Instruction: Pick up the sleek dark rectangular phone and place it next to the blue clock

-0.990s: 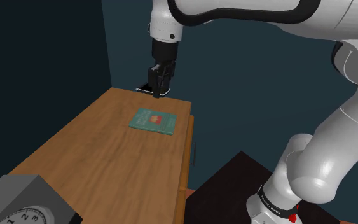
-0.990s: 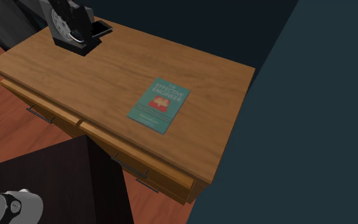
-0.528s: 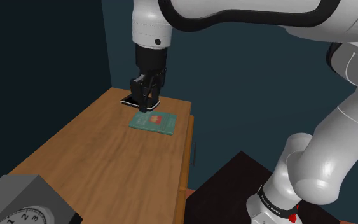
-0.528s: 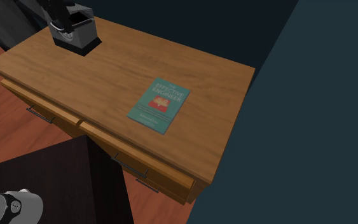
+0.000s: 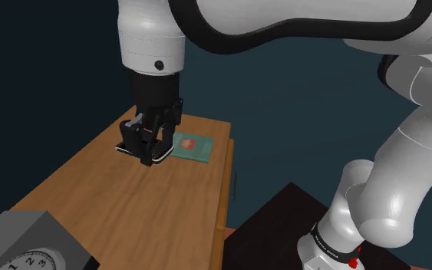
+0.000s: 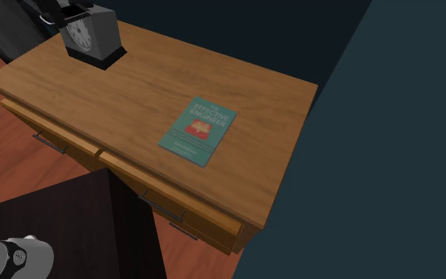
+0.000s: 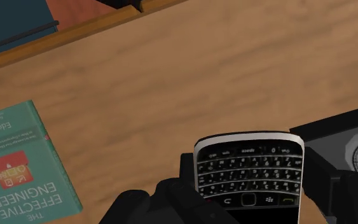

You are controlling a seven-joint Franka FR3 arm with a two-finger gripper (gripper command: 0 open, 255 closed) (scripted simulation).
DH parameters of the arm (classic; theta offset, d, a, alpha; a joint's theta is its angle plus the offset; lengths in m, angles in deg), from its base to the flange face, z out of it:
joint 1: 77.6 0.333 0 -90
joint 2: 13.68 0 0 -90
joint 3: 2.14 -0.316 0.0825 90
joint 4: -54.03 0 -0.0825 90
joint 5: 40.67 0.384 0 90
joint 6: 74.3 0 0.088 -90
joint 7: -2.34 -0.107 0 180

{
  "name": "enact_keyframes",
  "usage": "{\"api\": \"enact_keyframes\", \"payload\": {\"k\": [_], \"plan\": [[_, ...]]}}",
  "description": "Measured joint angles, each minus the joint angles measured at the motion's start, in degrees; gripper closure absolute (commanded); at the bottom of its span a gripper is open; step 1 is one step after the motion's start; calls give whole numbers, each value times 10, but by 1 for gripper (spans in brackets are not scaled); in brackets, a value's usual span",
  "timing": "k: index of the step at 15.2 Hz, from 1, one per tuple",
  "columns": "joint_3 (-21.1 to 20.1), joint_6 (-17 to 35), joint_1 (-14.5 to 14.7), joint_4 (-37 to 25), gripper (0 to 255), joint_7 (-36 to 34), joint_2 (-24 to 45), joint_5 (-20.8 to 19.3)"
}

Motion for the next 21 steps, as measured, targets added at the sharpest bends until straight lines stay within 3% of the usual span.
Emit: {"api": "enact_keyframes", "payload": {"k": [7, 10, 13, 21], "plan": [[-54, -18, 57, -86, 255, -111, 77, -37], [-77, -41, 100, -167, 255, -171, 144, -73], [-81, -26, 111, -159, 255, -188, 154, -80], [-80, 40, 103, -82, 255, -188, 141, -73]]}}
